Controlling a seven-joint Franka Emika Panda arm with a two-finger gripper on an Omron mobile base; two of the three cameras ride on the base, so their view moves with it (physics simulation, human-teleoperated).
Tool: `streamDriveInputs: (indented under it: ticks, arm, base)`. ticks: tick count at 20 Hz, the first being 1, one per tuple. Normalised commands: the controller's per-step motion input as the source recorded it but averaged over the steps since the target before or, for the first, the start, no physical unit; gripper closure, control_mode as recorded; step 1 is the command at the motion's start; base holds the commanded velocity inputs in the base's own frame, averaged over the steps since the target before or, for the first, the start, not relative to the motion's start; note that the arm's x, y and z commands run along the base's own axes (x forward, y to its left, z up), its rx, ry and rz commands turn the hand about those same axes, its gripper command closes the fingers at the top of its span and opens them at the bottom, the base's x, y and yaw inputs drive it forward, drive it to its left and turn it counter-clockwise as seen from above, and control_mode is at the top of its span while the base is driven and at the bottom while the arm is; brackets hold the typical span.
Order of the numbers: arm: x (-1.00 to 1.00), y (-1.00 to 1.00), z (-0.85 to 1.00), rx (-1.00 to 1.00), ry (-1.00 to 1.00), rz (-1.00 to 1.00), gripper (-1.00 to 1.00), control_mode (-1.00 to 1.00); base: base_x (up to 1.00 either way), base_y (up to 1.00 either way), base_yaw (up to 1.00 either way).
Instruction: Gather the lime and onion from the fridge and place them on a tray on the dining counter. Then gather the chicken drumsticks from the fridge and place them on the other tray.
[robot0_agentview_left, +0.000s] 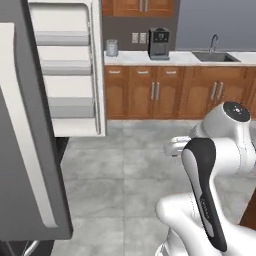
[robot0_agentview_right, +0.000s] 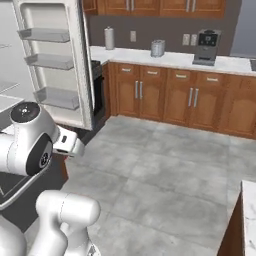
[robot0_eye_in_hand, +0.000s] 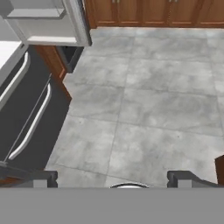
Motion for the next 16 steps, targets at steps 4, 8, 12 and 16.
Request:
streamDriveInputs:
  ticks: [4, 8, 12, 16]
  arm:
    - [0.0, 0.0, 0.0, 0.0, 0.0, 0.0, -1.0, 1.0]
    - [0.0, 0.0, 0.0, 0.0, 0.0, 0.0, -1.0, 1.0]
    - [0.0, 0.0, 0.0, 0.0, 0.0, 0.0, -1.0, 1.0]
    - [0.0, 0.0, 0.0, 0.0, 0.0, 0.0, -1.0, 1.0]
  base:
    - [0.17, 0.0, 0.42]
    - [0.15, 0.01, 0.43]
    - [0.39, -0.06, 0.4]
    - [0.37, -0.11, 0.39]
